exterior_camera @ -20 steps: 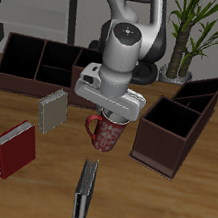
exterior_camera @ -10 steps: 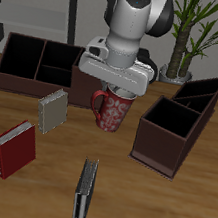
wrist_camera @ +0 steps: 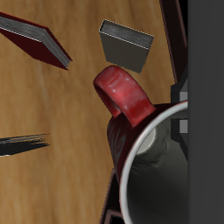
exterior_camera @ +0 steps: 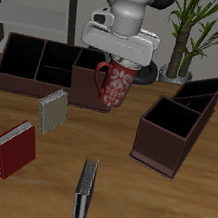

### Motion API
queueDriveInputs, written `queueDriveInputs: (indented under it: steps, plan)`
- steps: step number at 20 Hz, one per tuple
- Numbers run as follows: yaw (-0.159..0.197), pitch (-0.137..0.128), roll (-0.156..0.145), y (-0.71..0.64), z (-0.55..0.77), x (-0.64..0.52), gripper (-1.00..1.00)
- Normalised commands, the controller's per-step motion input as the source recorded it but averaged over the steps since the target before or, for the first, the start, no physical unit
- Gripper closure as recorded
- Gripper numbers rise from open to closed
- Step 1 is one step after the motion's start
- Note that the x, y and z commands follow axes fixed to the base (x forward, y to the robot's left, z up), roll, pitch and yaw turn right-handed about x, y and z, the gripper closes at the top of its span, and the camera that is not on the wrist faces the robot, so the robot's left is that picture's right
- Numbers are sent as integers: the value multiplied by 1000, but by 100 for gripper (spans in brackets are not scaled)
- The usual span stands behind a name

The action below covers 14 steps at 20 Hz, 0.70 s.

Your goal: Place the red mug into the back desk caddy's right compartment

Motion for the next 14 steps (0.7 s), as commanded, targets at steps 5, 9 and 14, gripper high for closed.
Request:
queueDriveInputs:
  steps: [5,9,14]
  plan:
    - [40,-43,12,87,551,-406,100]
    - [29,-24,7,34,265,-255,100]
    - [94,65,33,4,125,-309,100]
